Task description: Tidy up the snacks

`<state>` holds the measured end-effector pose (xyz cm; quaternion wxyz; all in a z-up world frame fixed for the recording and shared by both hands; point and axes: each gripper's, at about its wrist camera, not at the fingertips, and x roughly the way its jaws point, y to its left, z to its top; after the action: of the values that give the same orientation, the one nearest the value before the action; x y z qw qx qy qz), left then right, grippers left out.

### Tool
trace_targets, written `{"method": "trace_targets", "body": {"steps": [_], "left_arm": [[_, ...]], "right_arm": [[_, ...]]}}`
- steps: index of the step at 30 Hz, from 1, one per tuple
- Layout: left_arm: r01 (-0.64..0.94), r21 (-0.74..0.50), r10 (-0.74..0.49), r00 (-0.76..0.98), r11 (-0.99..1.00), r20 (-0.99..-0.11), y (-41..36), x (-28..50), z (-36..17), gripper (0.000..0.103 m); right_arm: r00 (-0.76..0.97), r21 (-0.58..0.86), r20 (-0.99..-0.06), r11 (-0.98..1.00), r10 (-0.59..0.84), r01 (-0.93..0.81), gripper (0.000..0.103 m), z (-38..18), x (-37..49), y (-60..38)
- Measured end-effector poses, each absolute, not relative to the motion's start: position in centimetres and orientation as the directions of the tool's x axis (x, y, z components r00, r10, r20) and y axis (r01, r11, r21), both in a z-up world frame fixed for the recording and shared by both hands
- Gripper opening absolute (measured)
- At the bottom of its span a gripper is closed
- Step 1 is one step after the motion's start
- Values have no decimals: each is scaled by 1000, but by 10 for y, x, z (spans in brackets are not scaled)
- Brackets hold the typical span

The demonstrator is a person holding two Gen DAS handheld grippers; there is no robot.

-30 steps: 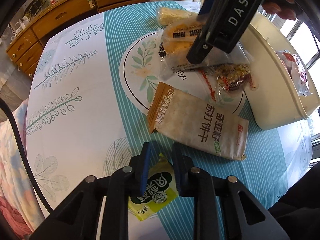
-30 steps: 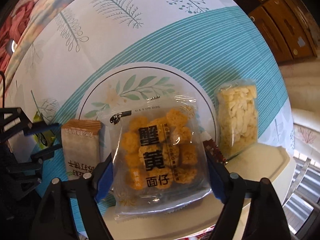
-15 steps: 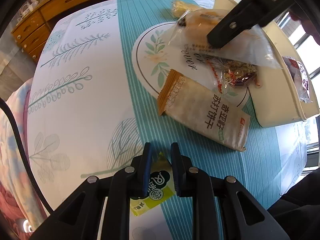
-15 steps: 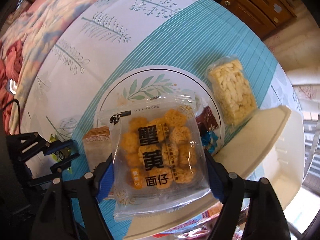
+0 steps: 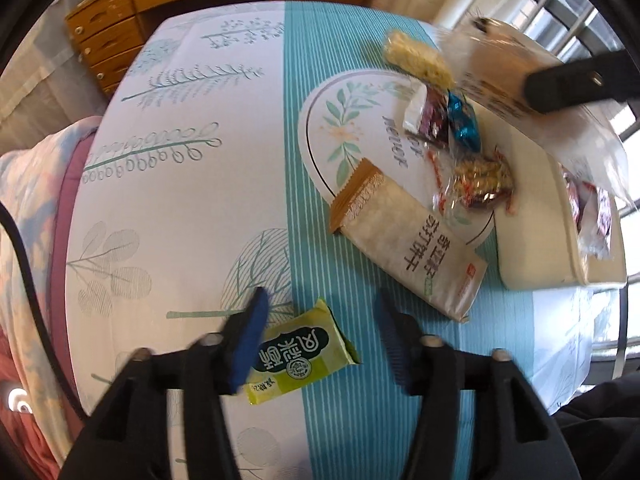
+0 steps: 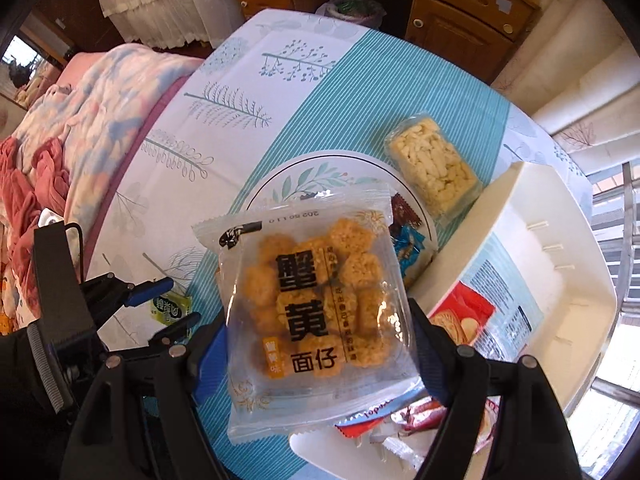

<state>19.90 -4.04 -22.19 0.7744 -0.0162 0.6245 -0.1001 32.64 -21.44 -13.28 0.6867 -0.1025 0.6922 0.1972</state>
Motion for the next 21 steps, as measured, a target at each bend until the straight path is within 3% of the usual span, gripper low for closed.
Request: {"method": "trace_targets", "body": {"steps": [18, 21], "left_arm": [[-75, -211, -194, 183, 975, -964, -32, 203, -228, 69], [-99, -221, -200, 187, 970, -962, -23, 203, -227, 76]], "right_arm": [[42, 160, -983, 946, 179, -283, 79, -93, 298, -265], [47, 164, -982, 949, 183, -269, 79, -90, 294, -271]]}}
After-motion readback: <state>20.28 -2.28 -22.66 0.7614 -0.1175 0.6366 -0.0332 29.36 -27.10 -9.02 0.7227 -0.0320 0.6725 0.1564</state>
